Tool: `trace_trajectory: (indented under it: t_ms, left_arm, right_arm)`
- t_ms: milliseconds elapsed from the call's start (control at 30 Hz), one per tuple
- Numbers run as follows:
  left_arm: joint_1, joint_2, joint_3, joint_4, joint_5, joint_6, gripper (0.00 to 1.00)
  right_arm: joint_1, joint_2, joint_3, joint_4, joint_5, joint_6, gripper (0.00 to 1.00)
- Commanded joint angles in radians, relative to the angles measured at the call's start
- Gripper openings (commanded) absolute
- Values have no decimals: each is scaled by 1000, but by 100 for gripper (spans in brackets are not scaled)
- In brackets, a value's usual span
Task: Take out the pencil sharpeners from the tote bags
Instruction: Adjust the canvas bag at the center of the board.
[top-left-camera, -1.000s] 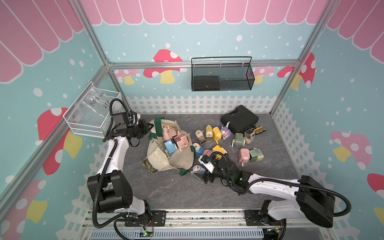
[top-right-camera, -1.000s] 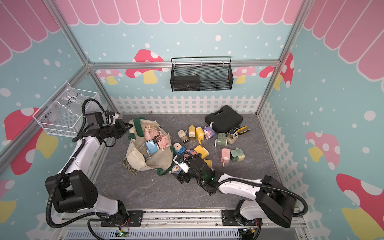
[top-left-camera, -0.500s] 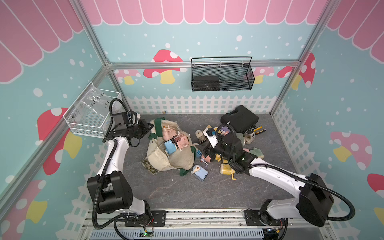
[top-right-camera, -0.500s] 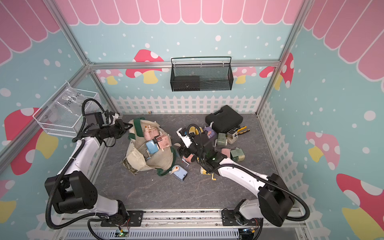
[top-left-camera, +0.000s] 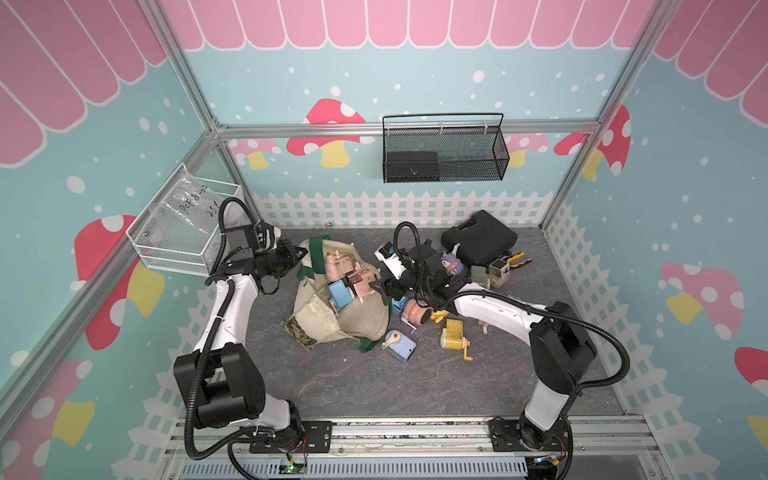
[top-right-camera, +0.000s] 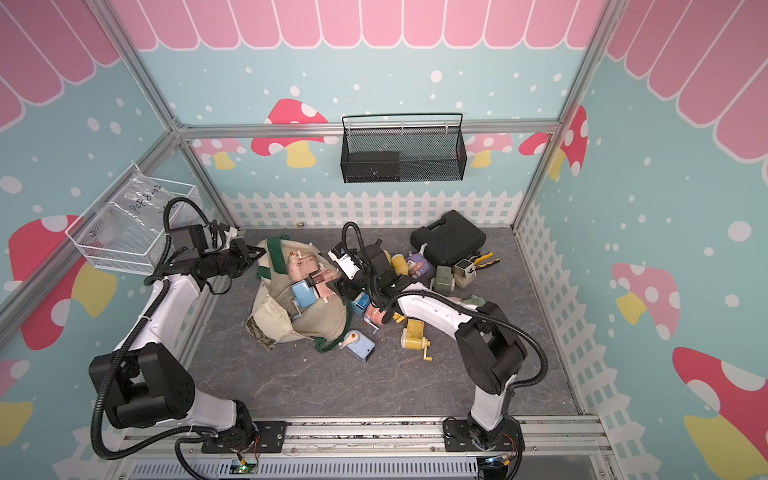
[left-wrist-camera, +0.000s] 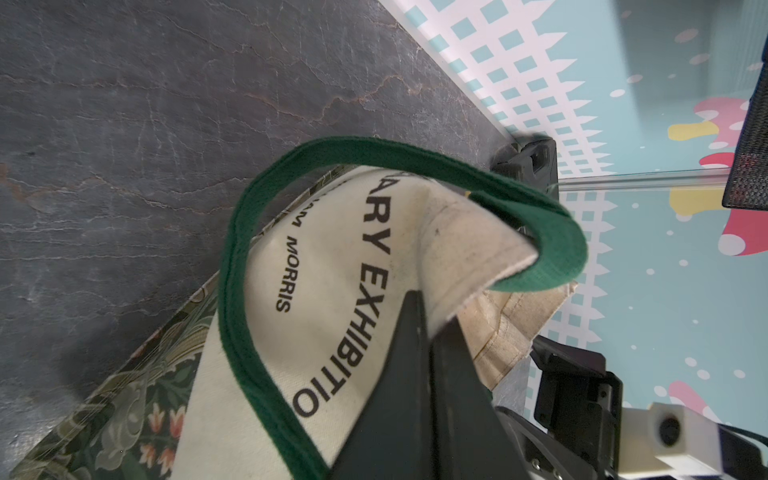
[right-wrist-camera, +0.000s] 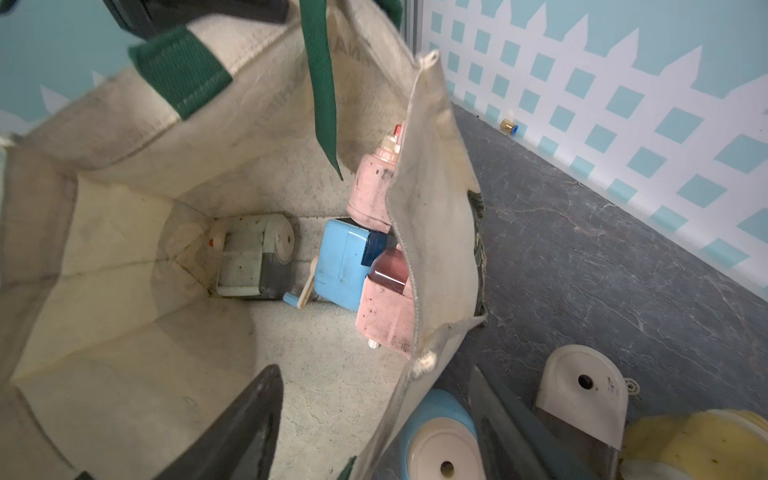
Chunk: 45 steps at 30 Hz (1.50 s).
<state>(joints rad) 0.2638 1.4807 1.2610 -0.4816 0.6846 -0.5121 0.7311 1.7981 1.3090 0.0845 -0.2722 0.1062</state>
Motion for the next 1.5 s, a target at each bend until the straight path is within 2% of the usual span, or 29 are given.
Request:
trace_trajectory:
  t_ms: [0,67,100,200,233,367,533,667,767,867,933,1033,1100,1200,1300,1467]
  left_arm:
    - [0,-38,-12,10,14,7,0]
    - [-1,-43,-16,28,23,6,0]
    - [0,-45,-19,41,28,3,0]
    - [0,-37,-13,79,59,-3,0]
    - [0,-32,-5,93,61,-4,0]
    - [0,-12,45,161,90,-17,0]
    - [-4,-22,36,471,213,-137,0]
    - [-18,-40,29,668,283,-176,0]
    - [-17,-36,-13,748,346,-185,0]
    - [-17,-35,-76,730,337,-178,0]
    - [-14,-47,-111,650,320,-148,0]
    - [-17,-77,-149,500,293,-28,0]
    - [-23,-94,-137,341,215,77,0]
    - [-41,-111,-104,163,106,216,0]
    - [-59,-136,-110,112,13,266,0]
    - [-67,-144,-106,103,9,258,0]
  right_arm:
    - [-3,53,43,-45,38,-12,65]
    - [-4,81,57,-43,56,-17,57]
    - [-4,93,64,-46,45,-20,47]
    - [-3,125,71,-35,-59,-17,9]
    - [-2,123,58,-13,-101,-3,5]
    - [24,110,-12,105,-155,49,0]
    - [119,110,-91,215,-178,-19,0]
    - [129,110,-173,367,-234,35,0]
    - [130,111,-196,379,-195,25,0]
    - [129,68,-227,379,-117,3,2]
    - [128,32,-250,377,-59,0,7]
    - [128,-29,-289,376,16,1,24]
    - [128,-69,-301,365,41,-1,43]
    - [128,-147,-307,334,83,-1,59]
    - [128,-235,-301,282,118,-6,65]
    - [178,-272,-195,121,27,-28,65]
